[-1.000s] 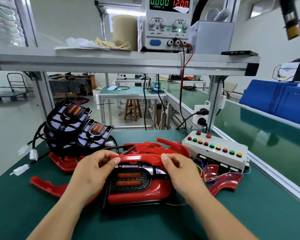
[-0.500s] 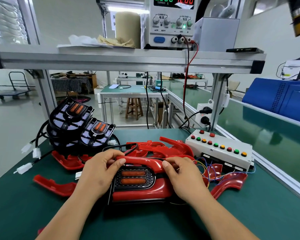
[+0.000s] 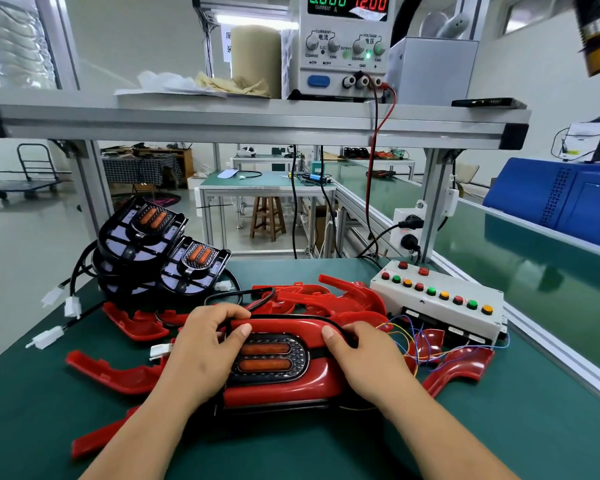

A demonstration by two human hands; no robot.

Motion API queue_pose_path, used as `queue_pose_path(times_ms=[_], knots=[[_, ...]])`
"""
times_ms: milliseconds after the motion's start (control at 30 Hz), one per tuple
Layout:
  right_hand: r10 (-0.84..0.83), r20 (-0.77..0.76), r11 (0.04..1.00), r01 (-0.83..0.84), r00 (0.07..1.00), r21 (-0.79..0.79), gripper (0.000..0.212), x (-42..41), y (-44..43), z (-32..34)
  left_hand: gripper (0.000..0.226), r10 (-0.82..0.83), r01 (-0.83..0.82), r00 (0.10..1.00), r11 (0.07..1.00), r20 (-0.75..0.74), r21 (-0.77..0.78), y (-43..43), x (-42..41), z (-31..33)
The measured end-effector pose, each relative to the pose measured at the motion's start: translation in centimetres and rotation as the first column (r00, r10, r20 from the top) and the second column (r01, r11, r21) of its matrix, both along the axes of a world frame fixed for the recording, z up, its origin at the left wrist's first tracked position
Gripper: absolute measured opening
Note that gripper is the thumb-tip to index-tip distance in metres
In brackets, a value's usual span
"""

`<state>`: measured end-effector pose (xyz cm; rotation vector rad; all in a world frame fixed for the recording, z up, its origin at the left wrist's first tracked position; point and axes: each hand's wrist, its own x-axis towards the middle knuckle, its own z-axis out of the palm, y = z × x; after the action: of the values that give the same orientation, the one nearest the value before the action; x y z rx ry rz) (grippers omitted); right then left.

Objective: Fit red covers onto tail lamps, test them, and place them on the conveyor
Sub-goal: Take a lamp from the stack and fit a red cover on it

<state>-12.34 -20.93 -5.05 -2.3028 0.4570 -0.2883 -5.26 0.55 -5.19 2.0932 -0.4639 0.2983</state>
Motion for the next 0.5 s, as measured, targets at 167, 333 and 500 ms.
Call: queue_pose_path(times_ms=[167, 333, 500], knots=[[0.036, 0.191, 0.935, -0.101, 0.981, 0.339, 0.045, -0.02, 0.1, -0.14, 0.024, -0.248, 0.064, 0.941, 0.798, -0.23, -0.599, -0.21, -0.75, -0.08], [0.133, 0.295, 0.785, -0.282, 0.946, 0.551, 0.024, -0.12, 0.06, -0.33, 0.011, -0.297, 0.116, 0.946, 0.687, -0.131, -0.717, -0.3, -0.79, -0.13], [0.171, 0.311, 0.642, -0.346, 0.935, 0.684, 0.051, -0.02, 0.01, -0.67, 0.033, -0.301, 0.089, 0.941, 0.664, -0.156, -0.742, 0.2, -0.35, -0.17]])
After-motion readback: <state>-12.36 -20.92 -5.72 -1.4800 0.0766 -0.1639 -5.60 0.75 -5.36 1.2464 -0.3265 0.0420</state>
